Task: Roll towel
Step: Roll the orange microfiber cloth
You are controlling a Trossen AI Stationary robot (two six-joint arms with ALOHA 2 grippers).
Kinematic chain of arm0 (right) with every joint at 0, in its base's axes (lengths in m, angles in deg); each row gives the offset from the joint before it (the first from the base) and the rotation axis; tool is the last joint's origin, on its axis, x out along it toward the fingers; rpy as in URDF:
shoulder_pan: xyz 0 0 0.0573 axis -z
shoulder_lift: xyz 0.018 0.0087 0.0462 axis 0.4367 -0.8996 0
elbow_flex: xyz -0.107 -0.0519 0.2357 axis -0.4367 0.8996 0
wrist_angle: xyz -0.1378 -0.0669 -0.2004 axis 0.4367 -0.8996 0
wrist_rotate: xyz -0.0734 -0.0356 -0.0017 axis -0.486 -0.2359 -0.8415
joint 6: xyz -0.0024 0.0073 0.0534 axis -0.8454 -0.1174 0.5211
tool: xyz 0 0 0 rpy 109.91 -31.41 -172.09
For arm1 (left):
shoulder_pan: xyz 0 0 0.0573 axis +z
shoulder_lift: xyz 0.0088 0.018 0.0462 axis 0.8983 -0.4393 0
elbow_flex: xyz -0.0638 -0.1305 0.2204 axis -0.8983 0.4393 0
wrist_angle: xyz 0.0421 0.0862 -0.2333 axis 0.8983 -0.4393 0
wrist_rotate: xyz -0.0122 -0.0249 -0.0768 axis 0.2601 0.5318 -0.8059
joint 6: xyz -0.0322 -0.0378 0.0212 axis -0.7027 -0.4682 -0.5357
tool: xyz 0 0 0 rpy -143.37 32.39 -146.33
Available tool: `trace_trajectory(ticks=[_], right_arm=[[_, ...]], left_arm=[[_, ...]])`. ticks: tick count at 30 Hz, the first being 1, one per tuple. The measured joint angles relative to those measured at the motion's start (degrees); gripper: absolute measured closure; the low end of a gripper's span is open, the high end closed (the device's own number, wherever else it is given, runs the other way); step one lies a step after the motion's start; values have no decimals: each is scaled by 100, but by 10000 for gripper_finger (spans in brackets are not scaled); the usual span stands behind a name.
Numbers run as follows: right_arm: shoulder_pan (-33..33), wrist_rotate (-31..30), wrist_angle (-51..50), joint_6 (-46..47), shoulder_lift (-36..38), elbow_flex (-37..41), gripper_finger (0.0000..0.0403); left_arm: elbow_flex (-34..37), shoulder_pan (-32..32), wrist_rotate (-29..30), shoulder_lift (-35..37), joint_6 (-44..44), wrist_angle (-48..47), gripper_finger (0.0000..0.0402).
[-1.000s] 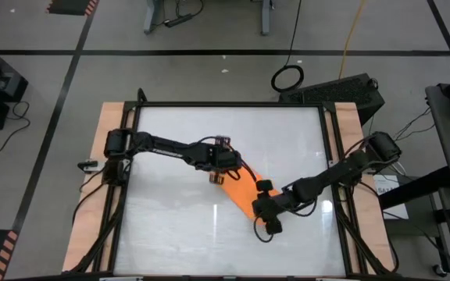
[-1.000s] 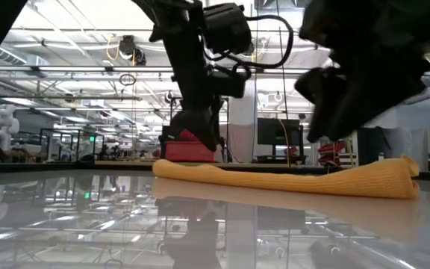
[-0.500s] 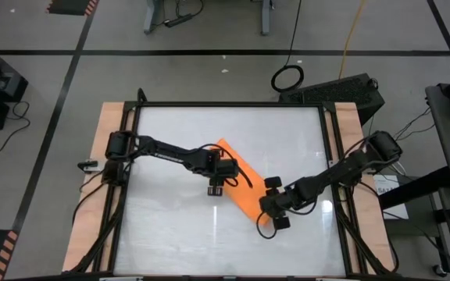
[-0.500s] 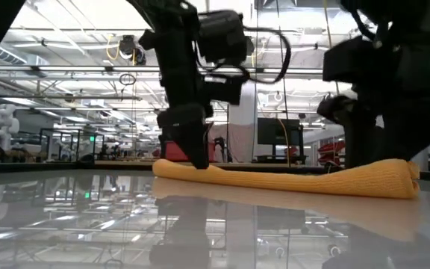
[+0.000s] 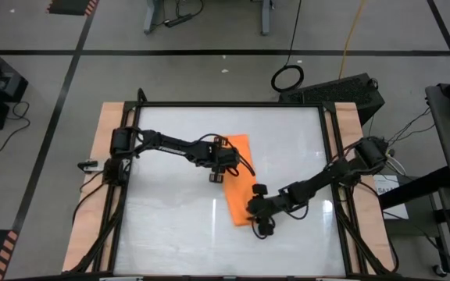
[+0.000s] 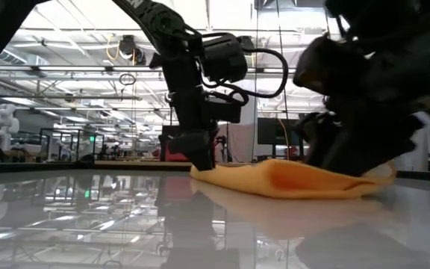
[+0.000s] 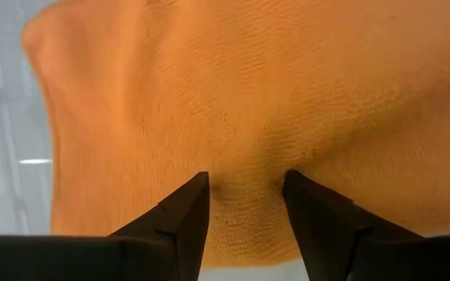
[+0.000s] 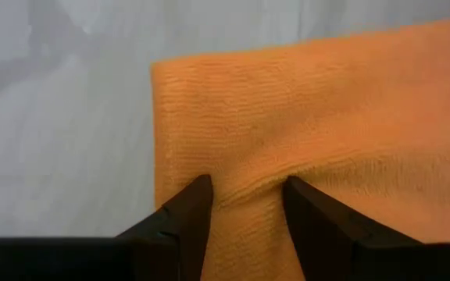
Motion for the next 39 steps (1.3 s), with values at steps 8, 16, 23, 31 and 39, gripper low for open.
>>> trace_trajectory(ticks=[8, 16, 23, 31, 39], right_arm=[[231, -40, 810, 124, -866, -658, 248], [271, -414, -1046, -312, -424, -1252, 248], [276, -606, -1941, -450, 388, -1320, 248], [322, -892, -2272, -880, 277, -1182, 248], [-155, -884, -2851, -1020, 403, -1162, 248]], left_arm=[[0, 202, 39, -48, 802, 244, 228], [-182, 13, 202, 140, 838, -875, 228], [-192, -378, 431, 457, 509, -1300, 228], [-191, -961, -397, 542, -202, -1016, 228], [-190, -1914, -582, 544, -676, -1007, 228]])
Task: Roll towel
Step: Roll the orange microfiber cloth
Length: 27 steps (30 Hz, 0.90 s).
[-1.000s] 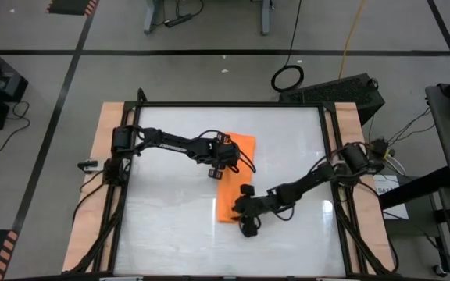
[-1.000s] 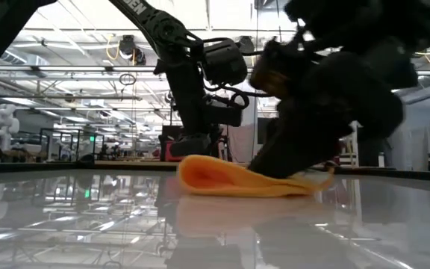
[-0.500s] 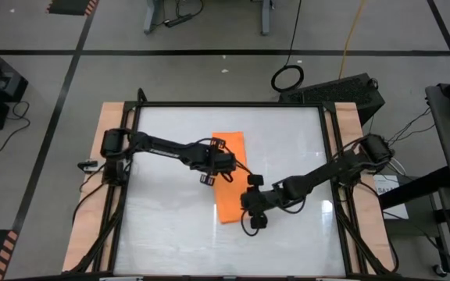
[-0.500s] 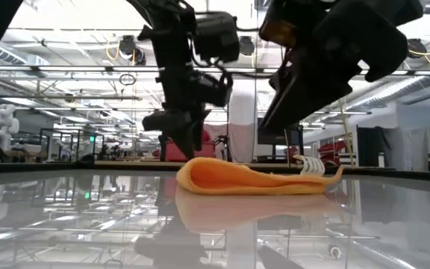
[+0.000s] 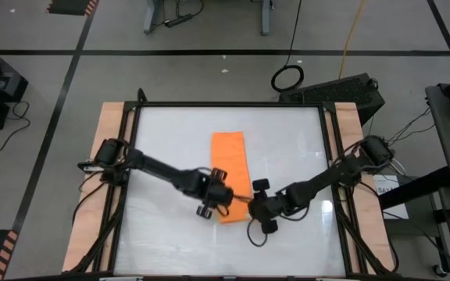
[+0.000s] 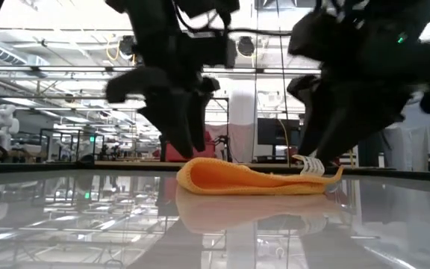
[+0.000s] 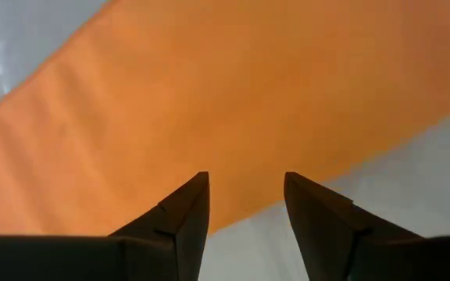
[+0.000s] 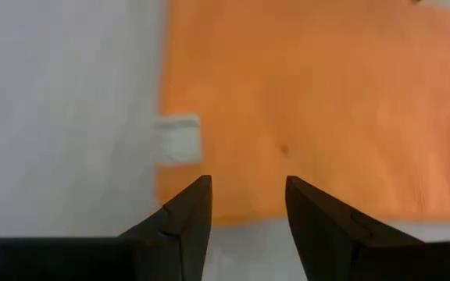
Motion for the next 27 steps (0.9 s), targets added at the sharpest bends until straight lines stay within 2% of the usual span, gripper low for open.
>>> trace_trajectory(ticks=[8, 12, 21, 27], right_arm=[[-655, -339, -150, -500, 25, 6, 248], [-782, -486, -58, -803, 25, 6, 248], [-776, -499, 485, -1223, -254, 6, 248], [-796, -507, 556, -1139, -435, 6, 248]], left_arm=[[0, -959, 749, -1, -380, 486, 228], [-4, -1296, 1100, -96, -419, 824, 228], [9, -1617, 1680, -601, -1066, 778, 228], [7, -1852, 1776, -777, -1434, 854, 228]])
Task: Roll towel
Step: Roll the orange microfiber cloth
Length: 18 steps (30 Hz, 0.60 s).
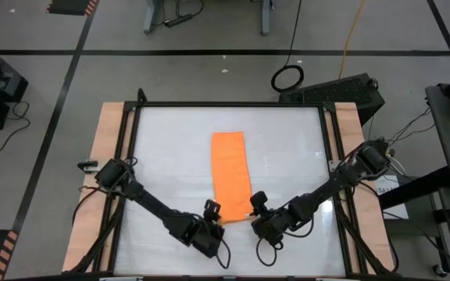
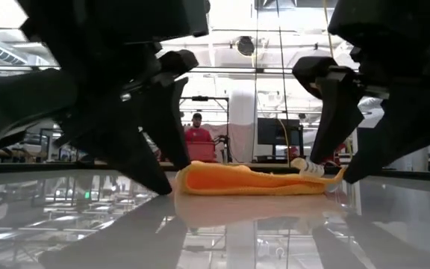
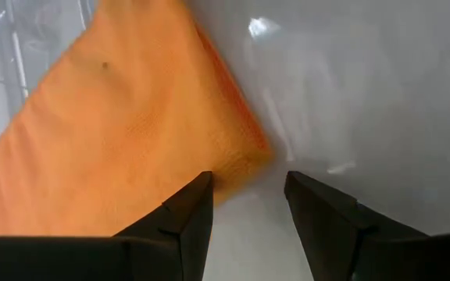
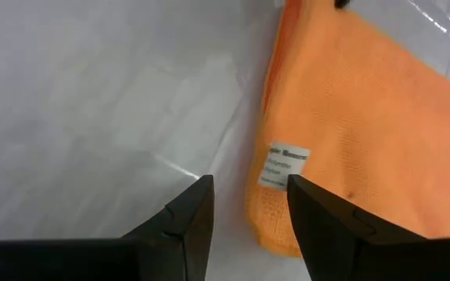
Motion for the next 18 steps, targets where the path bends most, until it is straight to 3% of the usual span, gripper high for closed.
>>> trace_trajectory(ticks=[18], right_arm=[[-54, -403, 73, 21, -115, -4, 248]], left_arm=[[-10, -38, 193, -149, 274, 405, 228]])
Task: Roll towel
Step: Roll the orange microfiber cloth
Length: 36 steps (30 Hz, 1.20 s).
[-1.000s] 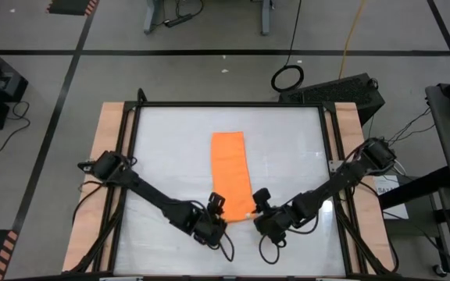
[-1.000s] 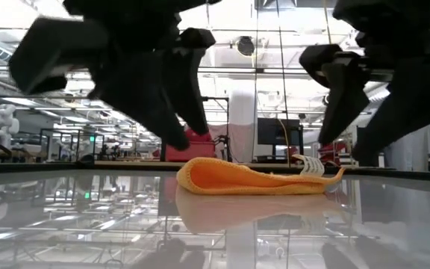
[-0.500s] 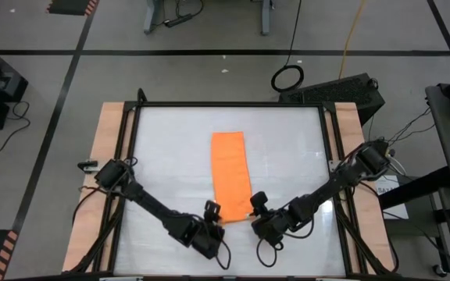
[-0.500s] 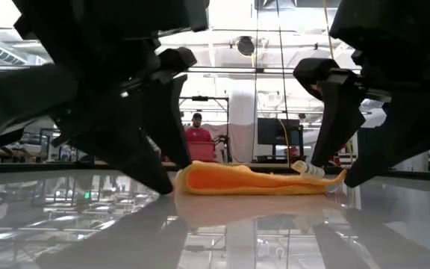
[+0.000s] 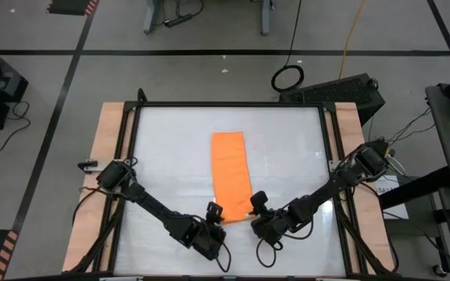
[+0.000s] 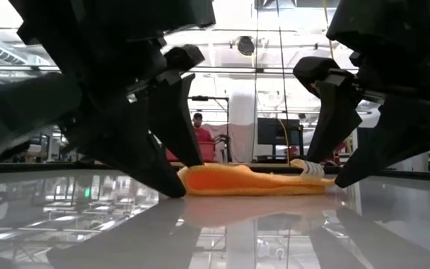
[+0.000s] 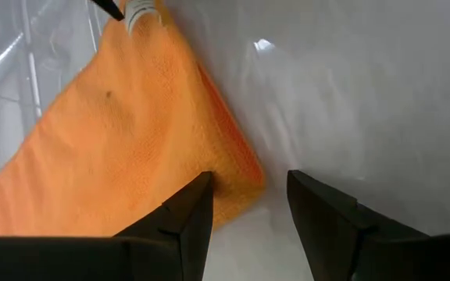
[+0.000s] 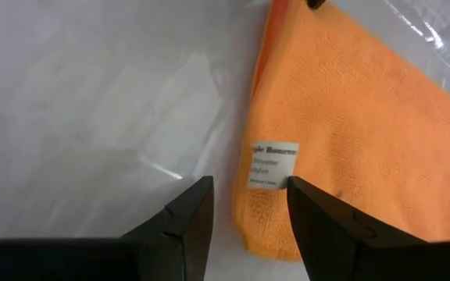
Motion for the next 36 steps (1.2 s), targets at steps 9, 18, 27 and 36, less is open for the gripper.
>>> trace_trajectory(ticks=[9, 18, 27, 36], right_arm=[[74, 27, 342, -89, -159, 24, 248], [239, 258, 423, 587, -339, 15, 250], [266, 560, 154, 1454, -352, 13, 364], [382, 1653, 0, 2254, -138, 30, 400]], left_arm=[[-24, 45, 127, -316, -28, 83, 230], [-12, 98, -264, -333, -1042, 132, 319], [-5, 100, -769, -319, -2295, 144, 391], [25, 34, -1124, -68, -3484, 444, 398]])
